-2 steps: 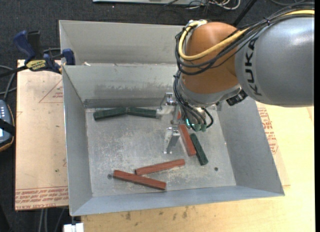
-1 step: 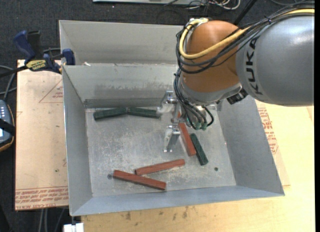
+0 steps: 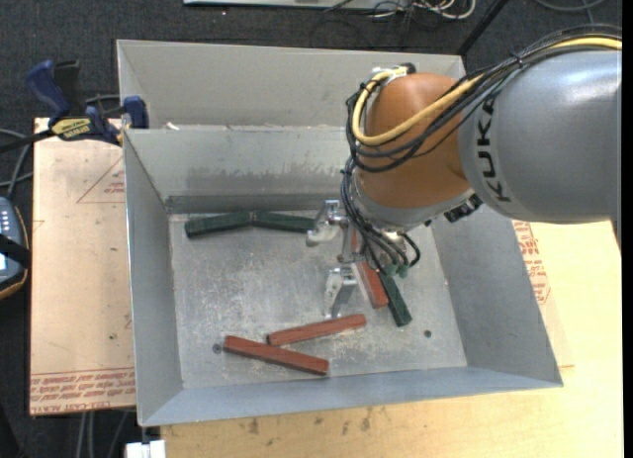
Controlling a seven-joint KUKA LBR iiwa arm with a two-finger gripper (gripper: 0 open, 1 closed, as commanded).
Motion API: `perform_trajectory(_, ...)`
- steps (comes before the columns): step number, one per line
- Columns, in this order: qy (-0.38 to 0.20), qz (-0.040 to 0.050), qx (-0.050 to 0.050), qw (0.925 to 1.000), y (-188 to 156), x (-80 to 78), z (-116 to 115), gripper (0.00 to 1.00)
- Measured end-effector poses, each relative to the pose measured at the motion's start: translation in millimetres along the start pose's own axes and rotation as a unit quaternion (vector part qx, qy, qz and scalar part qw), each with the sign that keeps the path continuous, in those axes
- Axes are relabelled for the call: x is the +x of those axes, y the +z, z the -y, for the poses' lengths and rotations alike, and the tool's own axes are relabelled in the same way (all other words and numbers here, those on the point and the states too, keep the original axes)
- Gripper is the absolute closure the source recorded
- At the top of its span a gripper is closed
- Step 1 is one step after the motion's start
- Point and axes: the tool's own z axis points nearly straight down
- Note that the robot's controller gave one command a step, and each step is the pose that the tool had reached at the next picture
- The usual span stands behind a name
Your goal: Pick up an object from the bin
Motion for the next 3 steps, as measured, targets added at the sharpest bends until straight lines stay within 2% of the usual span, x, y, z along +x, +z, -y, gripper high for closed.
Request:
perform_trajectory(1,-0.046,-0.0036,0.0,0.9989,43.7,43.4,-7.1,0.0)
perform_trajectory(2,-0.033,0.0071,-0.002,0.9994,94.7,28.9,-6.6,1.0)
perform_trajectory(3,-0.033,0.0072,-0.002,0.9994,94.6,28.8,-6.5,1.0)
